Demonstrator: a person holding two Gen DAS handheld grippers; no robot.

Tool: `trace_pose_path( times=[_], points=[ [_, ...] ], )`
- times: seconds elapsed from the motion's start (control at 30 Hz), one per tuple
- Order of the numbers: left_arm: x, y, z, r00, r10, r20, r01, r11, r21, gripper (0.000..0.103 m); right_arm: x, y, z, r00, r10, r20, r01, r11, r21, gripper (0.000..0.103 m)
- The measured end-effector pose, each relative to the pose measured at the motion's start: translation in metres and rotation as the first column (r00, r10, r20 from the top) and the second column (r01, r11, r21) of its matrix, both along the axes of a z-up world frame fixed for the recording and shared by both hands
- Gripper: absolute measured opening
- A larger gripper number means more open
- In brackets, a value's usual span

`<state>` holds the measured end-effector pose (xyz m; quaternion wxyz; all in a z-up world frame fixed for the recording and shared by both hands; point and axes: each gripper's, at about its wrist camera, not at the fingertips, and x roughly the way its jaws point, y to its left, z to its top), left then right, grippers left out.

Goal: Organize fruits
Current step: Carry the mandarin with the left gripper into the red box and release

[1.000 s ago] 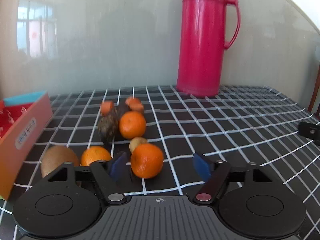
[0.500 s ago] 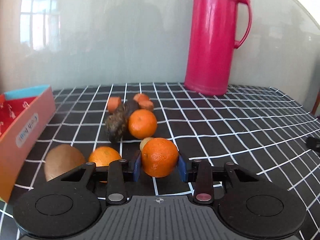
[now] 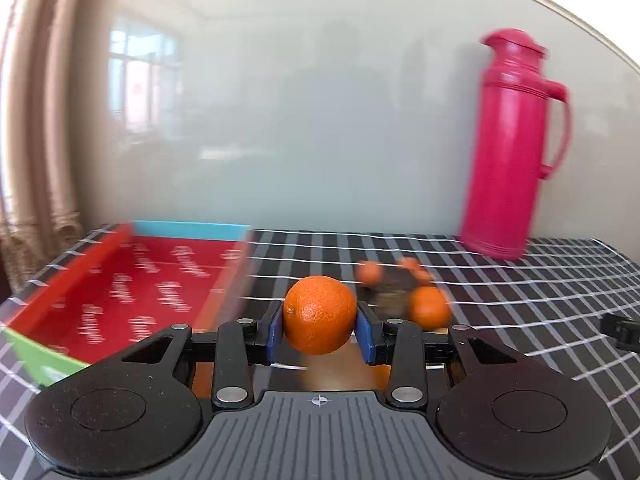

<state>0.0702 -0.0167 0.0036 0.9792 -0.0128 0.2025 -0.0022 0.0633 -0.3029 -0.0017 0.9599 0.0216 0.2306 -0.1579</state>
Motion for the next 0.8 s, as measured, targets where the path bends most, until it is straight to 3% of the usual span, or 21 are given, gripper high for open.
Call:
trace_pose_path(
  times=[0.3,0.5,0.57,0.6,0.63,0.8],
  points=[
    [0.004,0.089,0.001,0.985,0.17,-0.007,-0.17,0.985,0.005,0.038,0.016,0.047,0.002,0.997,0.079,0.001,-0.079,0.997,-0.003,0.103],
    [0.015,0.114,-0.01,0.976,0.216,-0.043,-0.215,0.976,0.01,0.038,0.023,0.075,0.001,0.99,0.138,-0.004,-0.138,0.99,-0.022,0.103],
    [0.011,0.118,-0.007,0.977,0.213,-0.018,-0.213,0.977,-0.005,0.049,0.024,0.08,0.001,0.989,0.148,-0.006,-0.148,0.989,-0.027,0.103],
    [0.007,0.118,-0.005,0.976,0.217,-0.004,-0.217,0.976,-0.005,0.071,0.025,0.081,0.001,0.989,0.15,-0.005,-0.15,0.988,-0.025,0.103],
    [0.005,0.119,-0.005,0.975,0.224,0.007,-0.224,0.975,-0.004,0.084,0.026,0.083,0.002,0.988,0.151,-0.004,-0.151,0.988,-0.024,0.103],
    [-0.003,0.119,-0.003,0.974,0.224,0.027,-0.224,0.974,-0.005,0.087,0.026,0.089,0.002,0.985,0.17,0.005,-0.17,0.985,-0.023,0.103]
  ],
)
